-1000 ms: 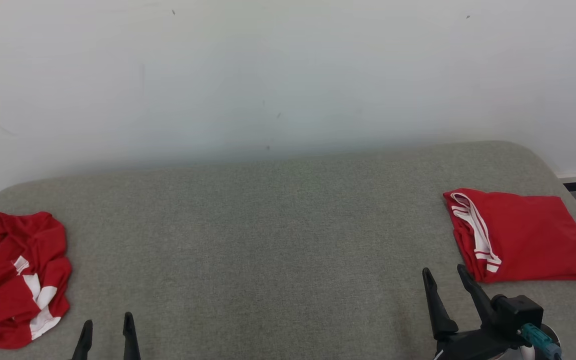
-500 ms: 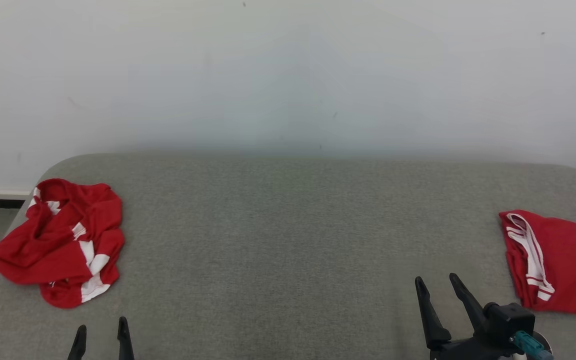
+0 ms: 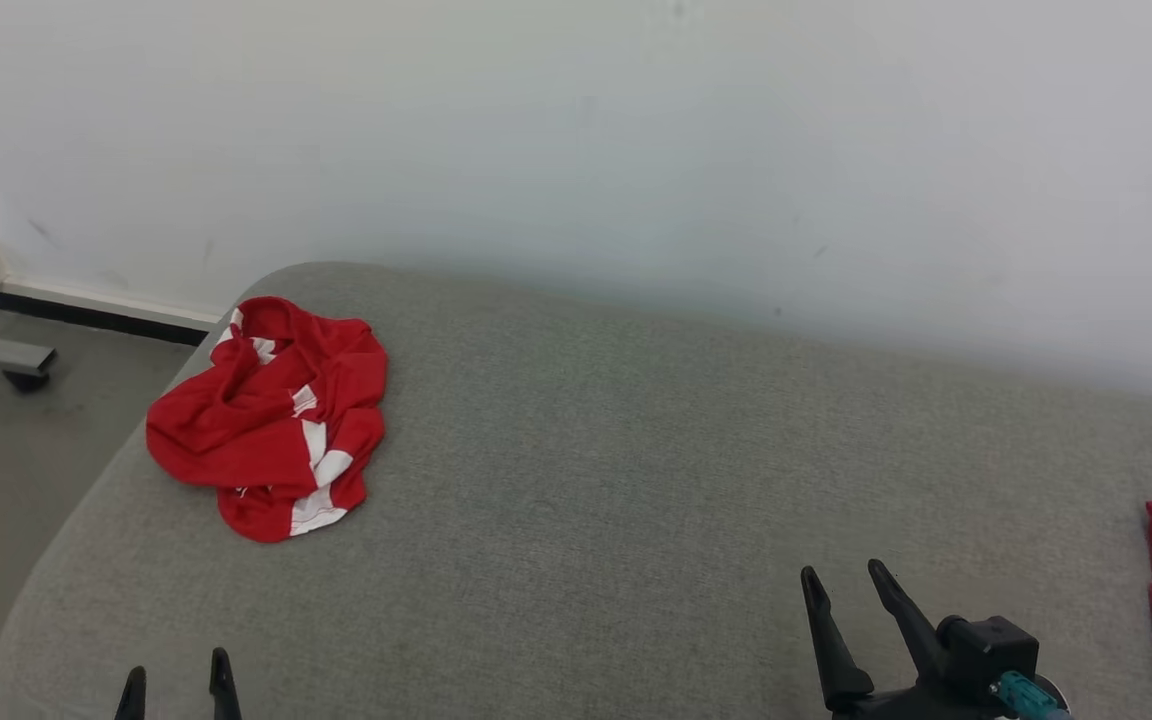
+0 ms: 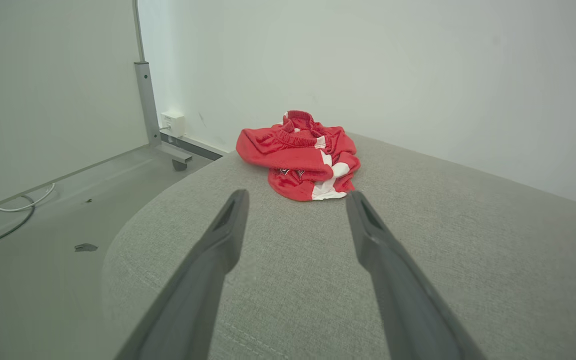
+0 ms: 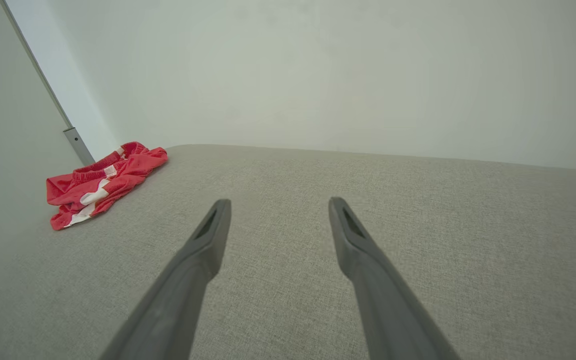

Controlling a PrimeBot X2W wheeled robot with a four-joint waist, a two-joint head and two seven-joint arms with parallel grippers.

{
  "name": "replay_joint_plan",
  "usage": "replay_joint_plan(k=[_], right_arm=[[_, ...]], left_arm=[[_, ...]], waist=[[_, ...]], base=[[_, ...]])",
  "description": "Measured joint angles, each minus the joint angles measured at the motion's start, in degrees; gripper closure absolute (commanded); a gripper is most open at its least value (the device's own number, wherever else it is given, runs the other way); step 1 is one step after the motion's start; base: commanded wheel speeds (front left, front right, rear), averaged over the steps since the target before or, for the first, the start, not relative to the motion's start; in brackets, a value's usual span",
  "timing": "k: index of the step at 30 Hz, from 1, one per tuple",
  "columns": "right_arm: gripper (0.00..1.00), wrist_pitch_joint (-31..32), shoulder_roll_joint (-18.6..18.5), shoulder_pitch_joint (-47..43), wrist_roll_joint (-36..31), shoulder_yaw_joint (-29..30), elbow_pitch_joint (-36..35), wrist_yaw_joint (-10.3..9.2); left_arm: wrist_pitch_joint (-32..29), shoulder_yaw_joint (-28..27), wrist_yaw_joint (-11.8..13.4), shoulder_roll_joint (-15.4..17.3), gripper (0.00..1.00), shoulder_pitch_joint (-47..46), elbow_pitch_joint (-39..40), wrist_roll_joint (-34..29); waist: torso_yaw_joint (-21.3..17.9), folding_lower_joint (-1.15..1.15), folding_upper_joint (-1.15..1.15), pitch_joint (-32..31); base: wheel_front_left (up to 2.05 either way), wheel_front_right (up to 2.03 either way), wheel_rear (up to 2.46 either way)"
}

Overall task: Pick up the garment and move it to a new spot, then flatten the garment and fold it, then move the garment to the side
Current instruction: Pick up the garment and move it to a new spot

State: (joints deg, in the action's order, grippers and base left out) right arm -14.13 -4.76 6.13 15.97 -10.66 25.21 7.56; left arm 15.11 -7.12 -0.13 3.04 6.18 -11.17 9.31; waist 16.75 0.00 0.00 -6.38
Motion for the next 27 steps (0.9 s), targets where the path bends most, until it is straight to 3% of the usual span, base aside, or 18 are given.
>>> replay_joint_plan(k=[11, 19, 27], right_arm=[[0.0, -0.3, 0.5, 0.1, 0.2, -0.8, 1.1, 0.0], [0.0, -0.5, 0.5, 0.7, 0.2, -2.2, 1.2, 0.0], [0.0, 0.0, -0.4, 2.1, 0.4, -4.9, -0.3, 0.0]], left_arm=[[0.0, -0.8, -0.2, 0.0, 0.0, 0.3, 0.3, -0.1], [0.0, -1.6, -0.3, 0.1, 0.0, -1.0, -1.0, 0.0], [-0.2, -3.9, -0.5, 1.5, 0.0, -9.4, -7.9, 2.5]], waist=[[3.4, 0.0, 0.0, 0.2], [2.2, 0.0, 0.0, 0.9], [-0.4, 0.0, 0.0, 3.0]], base=[[0.0, 0.0, 0.0], [0.0, 0.0, 0.0], [0.0, 0.0, 0.0]])
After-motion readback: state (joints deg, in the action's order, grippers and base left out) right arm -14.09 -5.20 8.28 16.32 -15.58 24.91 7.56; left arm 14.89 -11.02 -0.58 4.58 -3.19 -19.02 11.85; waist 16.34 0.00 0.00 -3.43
